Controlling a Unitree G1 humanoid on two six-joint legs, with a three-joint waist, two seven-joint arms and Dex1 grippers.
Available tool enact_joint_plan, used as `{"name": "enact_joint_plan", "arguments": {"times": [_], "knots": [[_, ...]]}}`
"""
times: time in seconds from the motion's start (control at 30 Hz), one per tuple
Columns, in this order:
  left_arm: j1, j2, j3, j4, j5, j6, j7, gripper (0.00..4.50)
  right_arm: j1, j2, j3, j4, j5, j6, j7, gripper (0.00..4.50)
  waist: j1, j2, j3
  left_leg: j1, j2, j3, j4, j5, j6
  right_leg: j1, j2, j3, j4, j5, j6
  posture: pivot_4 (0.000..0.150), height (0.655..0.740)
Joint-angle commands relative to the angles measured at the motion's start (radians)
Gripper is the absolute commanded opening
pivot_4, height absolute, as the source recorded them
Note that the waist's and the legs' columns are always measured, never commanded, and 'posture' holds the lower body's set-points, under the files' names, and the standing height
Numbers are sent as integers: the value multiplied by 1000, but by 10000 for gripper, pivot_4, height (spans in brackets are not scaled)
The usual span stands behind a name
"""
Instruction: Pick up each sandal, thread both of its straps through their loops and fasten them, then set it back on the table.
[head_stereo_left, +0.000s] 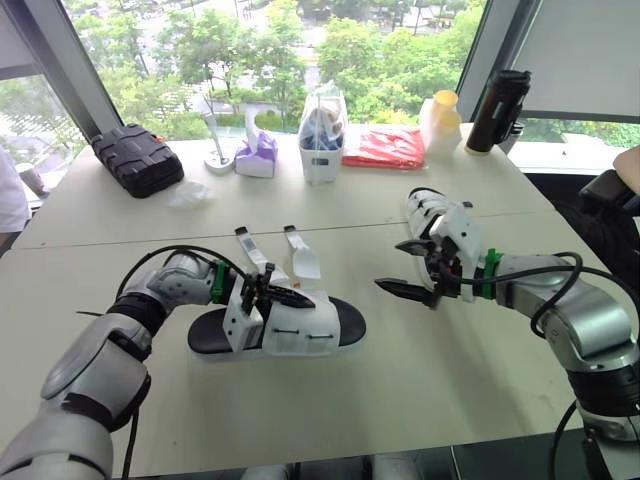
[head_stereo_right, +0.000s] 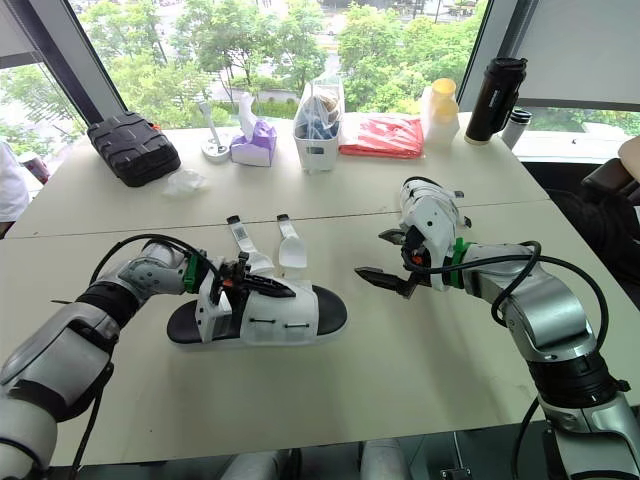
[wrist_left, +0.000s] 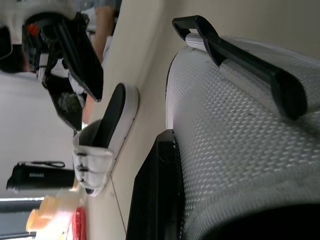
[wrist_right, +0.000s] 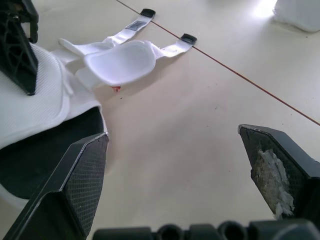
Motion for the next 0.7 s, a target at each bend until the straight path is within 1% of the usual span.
{"name": "enact_joint_plan", "arguments": {"times": [0.03, 0.2, 0.37, 0.53, 0.6, 0.67, 0.7], "knots": [[-24, 1, 1, -33, 6, -45, 29, 379, -8, -11, -21, -28, 3, -19, 6, 45000, 0, 0, 0, 0, 0, 0, 0, 0, 0, 0, 0, 0, 0, 0, 0, 1500, 7400], [1, 0, 1, -64, 59, -52, 57, 379, -7, -12, -18, -34, 3, -18, 10, 45000, 1, 0, 0, 0, 0, 0, 0, 0, 0, 0, 0, 0, 0, 0, 0, 1500, 7400], [19, -4, -5, -43, 92, -52, 89, 379, -3, -11, -12, -39, 0, -17, 9, 45000, 1, 0, 0, 0, 0, 0, 0, 0, 0, 0, 0, 0, 0, 0, 0, 1500, 7400], [37, -2, -4, -38, 102, -46, 117, 379, -3, -8, -3, -40, -4, -18, 9, 45000, 1, 0, 0, 0, 0, 0, 0, 0, 0, 1, 0, 0, 0, 0, 0, 1500, 7400], [46, -2, 0, -32, 83, 4, 119, 379, -7, -6, 1, -37, -7, -20, 8, 45000, 1, 0, 0, 0, 0, 0, 0, 0, 0, 1, 0, 0, 0, 0, 0, 1500, 7400], [53, 5, -5, -36, 75, -4, 132, 379, -9, -3, 6, -34, -10, -21, 6, 45000, 1, 0, 0, 1, 0, 0, 1, 0, 1, 1, 0, 0, 0, 0, 0, 1500, 7400], [56, 10, -6, -41, 75, -13, 138, 3418, -11, 0, 8, -33, -11, -22, 5, 45000, 1, 0, 0, 1, 0, 0, 1, 0, 1, 2, 0, 0, 0, 0, 0, 1500, 7400]]}}
